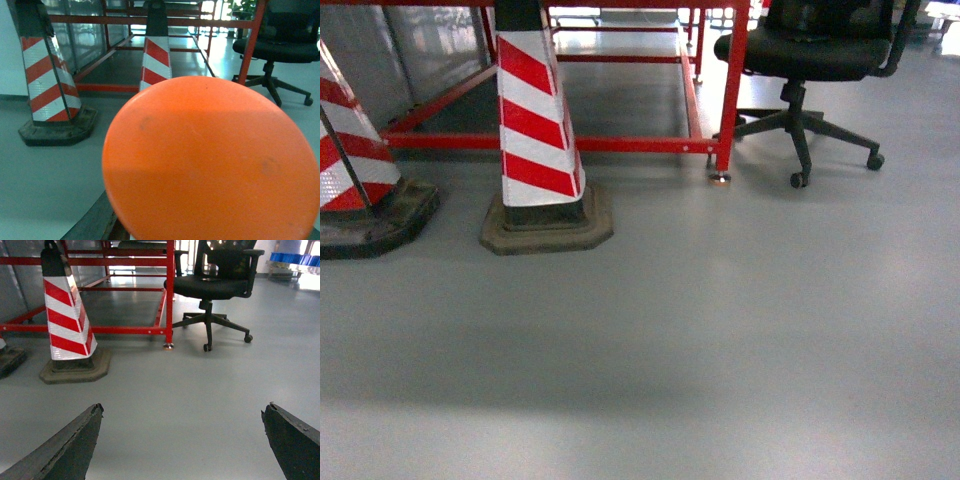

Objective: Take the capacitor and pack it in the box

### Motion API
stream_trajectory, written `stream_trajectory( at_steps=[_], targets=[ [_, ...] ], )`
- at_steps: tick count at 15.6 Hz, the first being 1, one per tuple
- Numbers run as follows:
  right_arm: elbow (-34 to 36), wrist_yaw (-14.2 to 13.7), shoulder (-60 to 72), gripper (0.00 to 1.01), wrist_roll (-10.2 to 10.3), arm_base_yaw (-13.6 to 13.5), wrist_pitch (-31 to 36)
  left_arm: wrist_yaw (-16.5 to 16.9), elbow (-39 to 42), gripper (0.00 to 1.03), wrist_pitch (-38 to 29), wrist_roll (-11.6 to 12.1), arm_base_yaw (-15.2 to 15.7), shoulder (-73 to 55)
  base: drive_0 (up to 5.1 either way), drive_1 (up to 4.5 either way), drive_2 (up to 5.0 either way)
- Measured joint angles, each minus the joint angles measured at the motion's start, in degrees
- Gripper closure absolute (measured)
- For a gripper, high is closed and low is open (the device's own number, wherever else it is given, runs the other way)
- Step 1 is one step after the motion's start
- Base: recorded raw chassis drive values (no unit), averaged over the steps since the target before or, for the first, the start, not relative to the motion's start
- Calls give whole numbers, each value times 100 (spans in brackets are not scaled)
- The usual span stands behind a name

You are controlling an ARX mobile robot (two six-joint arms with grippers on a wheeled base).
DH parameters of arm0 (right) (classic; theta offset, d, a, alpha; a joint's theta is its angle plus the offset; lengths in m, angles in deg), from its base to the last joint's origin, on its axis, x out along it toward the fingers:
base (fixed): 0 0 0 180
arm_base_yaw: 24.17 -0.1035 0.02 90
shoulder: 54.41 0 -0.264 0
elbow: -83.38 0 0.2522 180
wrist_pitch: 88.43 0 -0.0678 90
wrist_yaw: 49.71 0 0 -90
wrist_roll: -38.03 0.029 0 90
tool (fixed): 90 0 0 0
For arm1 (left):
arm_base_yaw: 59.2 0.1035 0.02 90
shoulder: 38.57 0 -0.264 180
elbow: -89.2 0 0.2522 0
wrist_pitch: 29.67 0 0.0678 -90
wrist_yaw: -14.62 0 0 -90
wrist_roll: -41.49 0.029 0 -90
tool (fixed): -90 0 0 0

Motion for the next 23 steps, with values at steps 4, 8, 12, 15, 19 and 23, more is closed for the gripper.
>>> stream_trajectory(
  at_steps=[4, 8, 12, 15, 19, 23],
  targets=[
    [0, 2, 0, 3, 0, 0, -13, 13, 0, 59, -15, 0, 0, 0, -493, 243, 243],
    [0, 0, 0, 3, 0, 0, 2, 15, 0, 59, -15, 0, 0, 0, -499, 237, 237],
    [0, 0, 0, 3, 0, 0, 11, 4, 0, 59, -7, 0, 0, 0, -456, 223, 223],
    [0, 13, 0, 3, 0, 0, -17, -7, 0, 59, -28, 0, 0, 0, 0, 0, 0],
    [0, 4, 0, 3, 0, 0, 31, 4, 0, 59, -35, 0, 0, 0, -1, 205, -208],
    [0, 2, 0, 3, 0, 0, -2, 11, 0, 59, -7, 0, 0, 0, 14, 426, -398]
  ],
)
